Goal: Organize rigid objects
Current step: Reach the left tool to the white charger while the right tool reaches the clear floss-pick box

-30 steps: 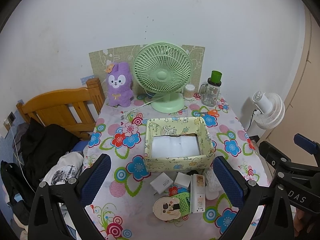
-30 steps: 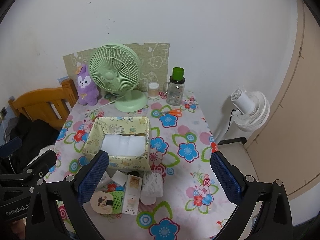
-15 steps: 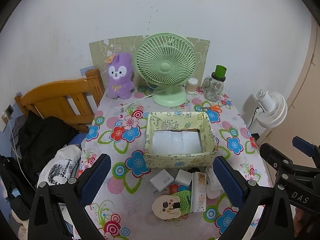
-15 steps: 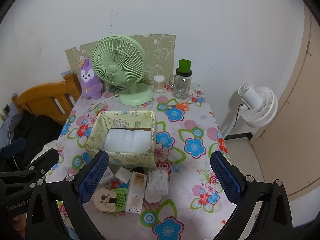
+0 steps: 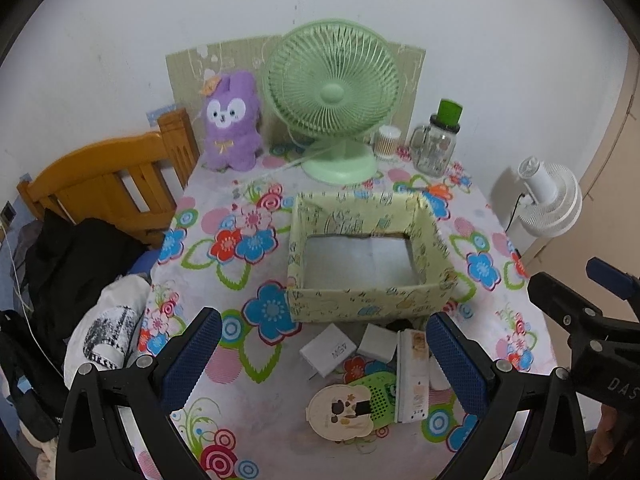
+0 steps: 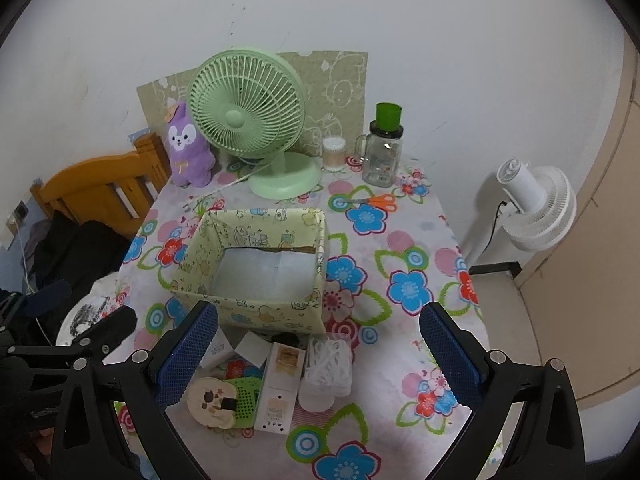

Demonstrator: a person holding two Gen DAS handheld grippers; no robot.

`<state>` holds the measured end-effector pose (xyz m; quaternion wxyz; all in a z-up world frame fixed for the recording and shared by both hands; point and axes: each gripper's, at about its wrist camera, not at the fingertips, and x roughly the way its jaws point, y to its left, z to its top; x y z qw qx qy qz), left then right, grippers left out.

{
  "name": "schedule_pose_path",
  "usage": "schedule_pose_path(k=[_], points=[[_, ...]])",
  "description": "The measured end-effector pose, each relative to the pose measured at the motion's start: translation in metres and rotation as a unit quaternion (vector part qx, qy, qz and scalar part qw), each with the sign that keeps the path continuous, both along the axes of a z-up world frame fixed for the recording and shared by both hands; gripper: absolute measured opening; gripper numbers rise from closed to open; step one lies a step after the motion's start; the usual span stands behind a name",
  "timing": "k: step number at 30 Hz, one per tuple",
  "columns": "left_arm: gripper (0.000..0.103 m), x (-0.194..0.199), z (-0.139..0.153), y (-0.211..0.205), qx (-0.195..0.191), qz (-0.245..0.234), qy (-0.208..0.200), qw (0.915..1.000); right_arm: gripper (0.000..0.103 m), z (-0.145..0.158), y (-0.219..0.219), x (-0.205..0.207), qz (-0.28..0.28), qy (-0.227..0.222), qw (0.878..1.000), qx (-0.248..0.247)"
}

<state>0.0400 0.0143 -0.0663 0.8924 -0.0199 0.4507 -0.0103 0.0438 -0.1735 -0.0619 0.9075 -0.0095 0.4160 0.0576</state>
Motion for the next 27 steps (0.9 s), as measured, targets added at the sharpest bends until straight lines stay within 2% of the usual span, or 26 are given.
schedule_pose_path(k=[16, 27], points=[[0.102, 0.015, -0.065, 0.003, -0.005, -0.005, 0.054, 0.9985, 0.100, -0.068, 0.008, 0.016, 0.008, 0.056, 0.998, 0.004], [0.102, 0.029, -0.104, -0.001, -0.010, -0.005, 0.088, 0.9961, 0.095, -0.114, 0.005, 0.028, -0.001, 0.095, 0.995, -0.013]])
